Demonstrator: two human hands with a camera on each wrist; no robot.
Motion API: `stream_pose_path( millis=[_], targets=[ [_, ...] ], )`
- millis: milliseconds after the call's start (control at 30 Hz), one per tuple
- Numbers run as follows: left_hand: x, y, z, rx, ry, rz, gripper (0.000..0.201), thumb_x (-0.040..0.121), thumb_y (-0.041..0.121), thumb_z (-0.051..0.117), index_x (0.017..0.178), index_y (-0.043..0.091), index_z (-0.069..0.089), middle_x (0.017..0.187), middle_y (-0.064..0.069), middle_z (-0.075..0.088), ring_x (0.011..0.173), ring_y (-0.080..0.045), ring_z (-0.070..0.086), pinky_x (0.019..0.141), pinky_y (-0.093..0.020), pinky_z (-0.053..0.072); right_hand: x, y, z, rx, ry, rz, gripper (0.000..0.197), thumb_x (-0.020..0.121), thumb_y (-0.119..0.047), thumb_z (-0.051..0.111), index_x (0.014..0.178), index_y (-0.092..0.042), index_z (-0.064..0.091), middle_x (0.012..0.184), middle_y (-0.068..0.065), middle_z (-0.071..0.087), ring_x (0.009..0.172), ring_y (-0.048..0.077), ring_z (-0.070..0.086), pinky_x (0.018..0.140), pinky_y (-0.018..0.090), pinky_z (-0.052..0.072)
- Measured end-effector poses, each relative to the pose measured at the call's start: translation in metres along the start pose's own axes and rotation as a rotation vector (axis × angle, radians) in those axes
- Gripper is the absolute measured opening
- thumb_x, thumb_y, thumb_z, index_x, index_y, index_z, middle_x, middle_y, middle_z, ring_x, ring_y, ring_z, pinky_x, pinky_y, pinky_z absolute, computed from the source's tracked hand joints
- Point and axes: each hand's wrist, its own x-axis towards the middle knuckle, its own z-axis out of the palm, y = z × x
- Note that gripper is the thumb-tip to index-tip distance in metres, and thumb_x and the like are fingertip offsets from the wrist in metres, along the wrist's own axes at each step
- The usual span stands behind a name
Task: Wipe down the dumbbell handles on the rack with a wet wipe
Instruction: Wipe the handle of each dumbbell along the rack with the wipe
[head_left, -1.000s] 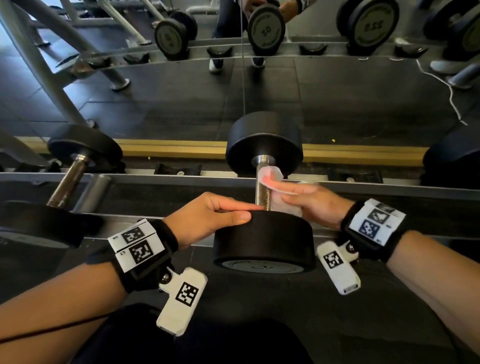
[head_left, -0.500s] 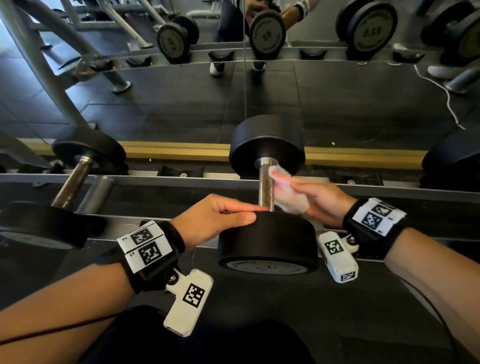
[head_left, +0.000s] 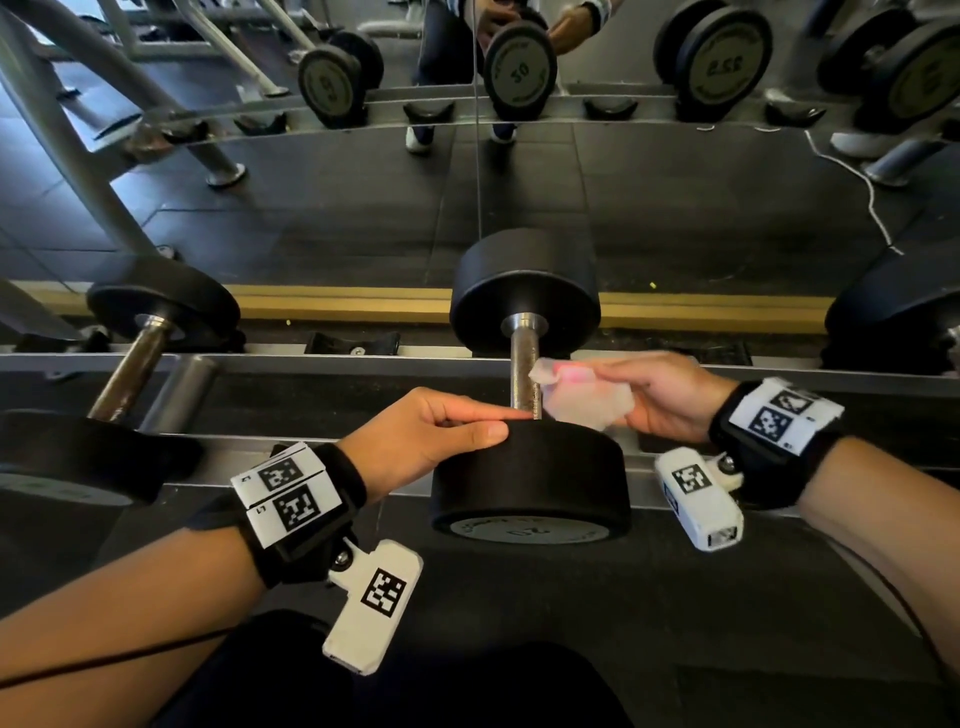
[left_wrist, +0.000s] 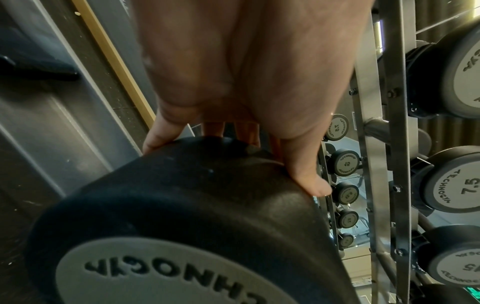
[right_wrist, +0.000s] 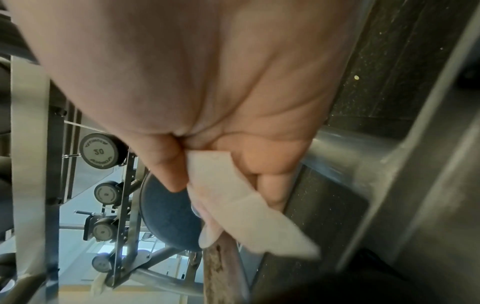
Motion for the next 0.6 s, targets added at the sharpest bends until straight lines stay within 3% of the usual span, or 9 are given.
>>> stream_pose_path(
  millis=[67,167,233,300,367,400,467,533,600],
  targets=[
    [-0.001,0.002,0.0,0.001,-0.009,-0.008,0.035,0.09,0.035,0.065,0.125,0.032,0.07,0.123,0.002,0.071,0.119,-0.016,0.065,0.102,-0.031,0.051,0.009,-0.01,0.007,-0.011,0.021,-0.022,0.043,0.09,-0.015,0.05,0.132,-0.007,0.058,0.127,0.021,0.064,0.108,0.027,0.067,0.077,0.033,0.06],
    [-0.002,0.006,0.0,0.005,-0.014,-0.027,0.038,0.087,0.036,0.066,0.125,0.03,0.07,0.123,0.002,0.072,0.117,-0.013,0.066,0.097,-0.024,0.053,0.02,-0.018,0.024,-0.062,-0.029,-0.031,0.038,0.086,-0.016,0.054,0.123,-0.014,0.062,0.132,0.016,0.06,0.116,0.023,0.062,0.086,0.03,0.057],
    [-0.002,0.008,0.0,-0.004,-0.019,-0.04,0.038,0.086,0.035,0.066,0.123,0.03,0.071,0.122,0.003,0.072,0.115,-0.011,0.067,0.089,-0.018,0.053,0.022,-0.017,0.03,-0.128,-0.059,-0.025,0.034,0.093,-0.011,0.047,0.124,-0.018,0.059,0.127,0.009,0.063,0.108,0.015,0.064,0.082,0.025,0.057],
    [-0.002,0.01,0.0,-0.014,-0.019,-0.044,0.037,0.085,0.034,0.066,0.121,0.031,0.072,0.12,0.003,0.073,0.113,-0.01,0.067,0.086,-0.016,0.053,0.019,-0.011,0.029,-0.202,-0.061,-0.001,0.04,0.1,-0.004,0.039,0.137,-0.015,0.051,0.122,0.008,0.065,0.098,0.011,0.069,0.077,0.023,0.057],
    [-0.003,0.011,0.001,-0.013,-0.014,-0.042,0.037,0.084,0.034,0.066,0.12,0.031,0.072,0.12,0.003,0.073,0.113,-0.009,0.067,0.086,-0.016,0.053,0.015,-0.003,0.024,-0.296,-0.082,0.054,0.046,0.102,-0.004,0.036,0.146,-0.015,0.044,0.128,0.014,0.063,0.109,0.023,0.066,0.094,0.038,0.054],
    [-0.003,0.011,0.001,-0.012,-0.011,-0.039,0.037,0.084,0.034,0.066,0.121,0.03,0.071,0.12,0.003,0.073,0.113,-0.009,0.067,0.086,-0.016,0.053,0.013,0.001,0.021,-0.335,-0.109,0.094,0.047,0.101,-0.004,0.037,0.146,-0.017,0.045,0.132,0.017,0.061,0.119,0.031,0.06,0.105,0.048,0.046],
    [-0.002,0.01,0.002,-0.015,-0.004,-0.036,0.041,0.084,0.034,0.065,0.123,0.027,0.07,0.12,0.003,0.073,0.113,-0.01,0.067,0.088,-0.017,0.053,0.009,0.003,0.016,-0.324,-0.146,0.156,0.044,0.095,-0.006,0.045,0.137,-0.016,0.054,0.131,0.019,0.061,0.123,0.034,0.056,0.112,0.052,0.037],
    [-0.002,0.01,0.002,-0.018,0.0,-0.035,0.043,0.084,0.032,0.065,0.126,0.023,0.068,0.12,0.002,0.073,0.114,-0.011,0.067,0.089,-0.019,0.053,0.007,-0.003,0.014,-0.287,-0.081,0.115,0.041,0.087,-0.014,0.054,0.126,-0.012,0.062,0.127,0.021,0.063,0.118,0.032,0.059,0.102,0.047,0.047],
    [-0.002,0.01,0.003,-0.028,0.007,-0.034,0.044,0.084,0.03,0.065,0.127,0.021,0.068,0.119,0.002,0.074,0.112,-0.01,0.068,0.088,-0.018,0.054,0.012,-0.011,0.014,-0.24,0.068,-0.011,0.033,0.088,-0.016,0.056,0.118,-0.007,0.066,0.122,0.02,0.066,0.107,0.027,0.066,0.08,0.035,0.057]
  ],
)
